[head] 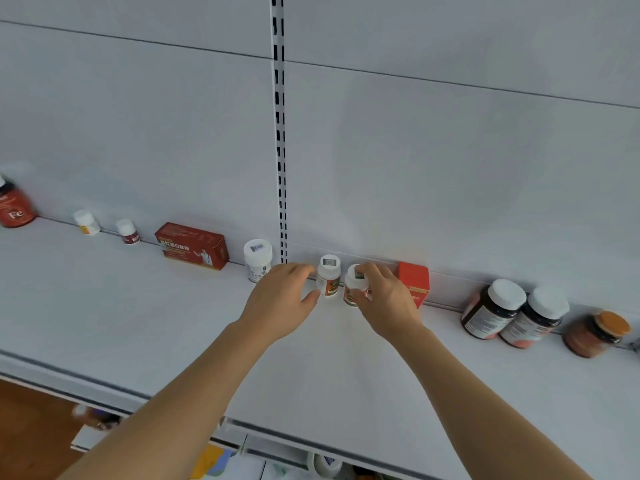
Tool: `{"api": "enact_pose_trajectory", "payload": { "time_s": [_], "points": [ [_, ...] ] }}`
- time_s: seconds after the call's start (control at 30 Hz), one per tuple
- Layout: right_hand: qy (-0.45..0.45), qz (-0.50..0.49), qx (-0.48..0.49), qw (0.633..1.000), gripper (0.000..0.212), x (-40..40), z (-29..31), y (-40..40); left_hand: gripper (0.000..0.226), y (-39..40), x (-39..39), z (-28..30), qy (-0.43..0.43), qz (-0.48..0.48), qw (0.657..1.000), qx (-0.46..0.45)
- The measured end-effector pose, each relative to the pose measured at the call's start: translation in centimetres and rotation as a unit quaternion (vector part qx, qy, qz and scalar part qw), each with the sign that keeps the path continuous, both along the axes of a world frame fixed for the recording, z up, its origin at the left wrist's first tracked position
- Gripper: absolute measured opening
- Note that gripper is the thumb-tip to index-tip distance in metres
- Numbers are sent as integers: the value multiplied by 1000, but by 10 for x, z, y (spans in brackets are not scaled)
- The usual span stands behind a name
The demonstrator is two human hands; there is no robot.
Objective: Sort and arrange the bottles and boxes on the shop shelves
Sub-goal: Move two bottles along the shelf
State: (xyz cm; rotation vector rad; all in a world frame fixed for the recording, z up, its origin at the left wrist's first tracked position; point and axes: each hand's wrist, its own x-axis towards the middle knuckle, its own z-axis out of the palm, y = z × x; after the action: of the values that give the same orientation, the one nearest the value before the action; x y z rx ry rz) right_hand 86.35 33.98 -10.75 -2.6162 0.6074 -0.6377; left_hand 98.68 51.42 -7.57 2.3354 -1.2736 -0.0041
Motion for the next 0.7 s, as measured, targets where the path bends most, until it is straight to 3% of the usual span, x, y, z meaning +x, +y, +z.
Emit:
{"api": "enact_pose_trajectory", "payload": {
  "time_s": [0.37, 0.7],
  "points": [
    [-18, -64, -24, 998, 43, 19, -21, 4, 34, -10, 34, -12, 16, -71, 997, 0],
    [30, -95, -92, 991, 39, 22, -18, 13, 33, -14, 43, -19, 1, -93, 996, -3]
  ]
}}
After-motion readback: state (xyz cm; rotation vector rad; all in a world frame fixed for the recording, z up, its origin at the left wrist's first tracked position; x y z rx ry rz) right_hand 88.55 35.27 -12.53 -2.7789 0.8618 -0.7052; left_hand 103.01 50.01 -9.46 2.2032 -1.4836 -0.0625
